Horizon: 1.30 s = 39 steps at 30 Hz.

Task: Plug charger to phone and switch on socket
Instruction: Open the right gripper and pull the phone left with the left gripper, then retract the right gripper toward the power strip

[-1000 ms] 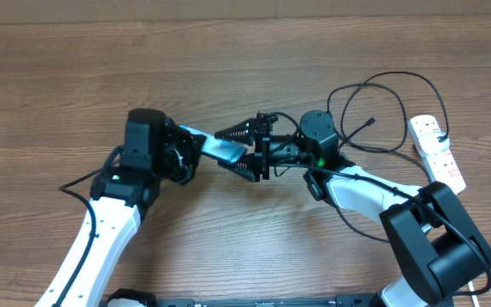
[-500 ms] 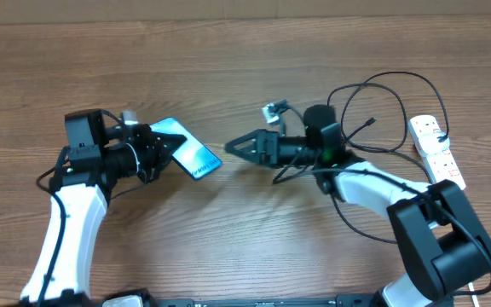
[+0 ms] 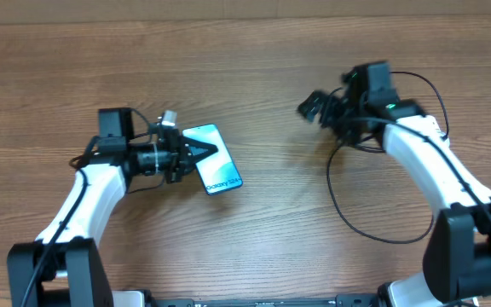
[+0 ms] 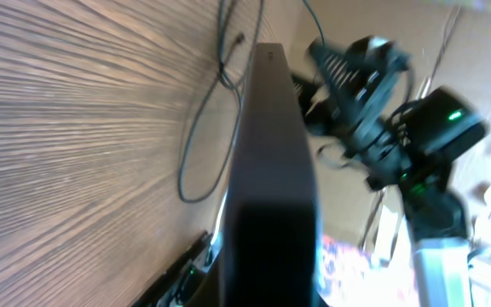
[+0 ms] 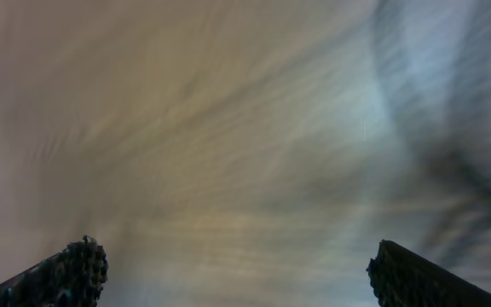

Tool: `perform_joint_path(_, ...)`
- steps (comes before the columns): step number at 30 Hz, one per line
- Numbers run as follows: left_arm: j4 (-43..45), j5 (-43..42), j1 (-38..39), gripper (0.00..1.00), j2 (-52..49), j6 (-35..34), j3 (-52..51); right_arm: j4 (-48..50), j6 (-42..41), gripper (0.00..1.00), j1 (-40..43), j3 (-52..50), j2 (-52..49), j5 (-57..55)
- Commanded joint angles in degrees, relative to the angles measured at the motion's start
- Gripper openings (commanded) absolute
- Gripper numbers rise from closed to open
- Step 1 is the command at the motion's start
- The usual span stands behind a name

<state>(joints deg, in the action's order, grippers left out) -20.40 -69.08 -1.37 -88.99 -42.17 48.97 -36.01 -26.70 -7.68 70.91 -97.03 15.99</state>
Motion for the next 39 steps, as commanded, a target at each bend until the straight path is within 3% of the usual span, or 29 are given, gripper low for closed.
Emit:
perform_joint_path(1, 2.69, -5.77, 2.14, 0.04, -1.22, -1.73, 0.02, -1.88, 1.66, 0.95, 3.58, 1.20, 0.96, -12.70)
perform_joint_path(5, 6.56, -5.66, 3.30, 0.04, -2.29, -2.60, 0.02, -3.39, 1.70, 0.76, 6.99, 1.20, -1.86, -18.03)
perform_joint_path(8, 7.54, -4.94, 3.30, 0.04, -2.45, -3.69, 0.02, -3.13, 1.68, 0.67, 8.33, 1.20, -4.61, -19.82)
perform_joint_path(19, 7.58, -4.87, 3.30, 0.04, -2.45, -4.68, 0.02, 2.03, 0.28, 0.49, 9.03, 1.20, -13.46, -20.22)
perform_joint_path(28, 7.61, -4.81, 3.30, 0.04, -2.45, -4.76, 0.02, 3.28, -2.03, 0.45, 8.92, 1.16, -19.87, -20.15)
perform_joint_path(30, 7.61, -4.37, 3.30, 0.04, -2.45, -4.79, 0.02, 3.37, -2.05, 0.35, 8.92, 1.16, -20.90, -19.39)
perform_joint_path(34, 7.61, -3.58, 3.28, 0.04, -2.45, -4.81, 0.02, 3.10, -1.97, 0.05, 8.92, 1.16, -22.14, -17.33)
perform_joint_path(39, 8.41, -4.44, 3.28, 0.04, -2.45, -4.83, 0.02, 1.11, -0.57, 0.04, 8.98, 1.66, -20.94, -17.18)
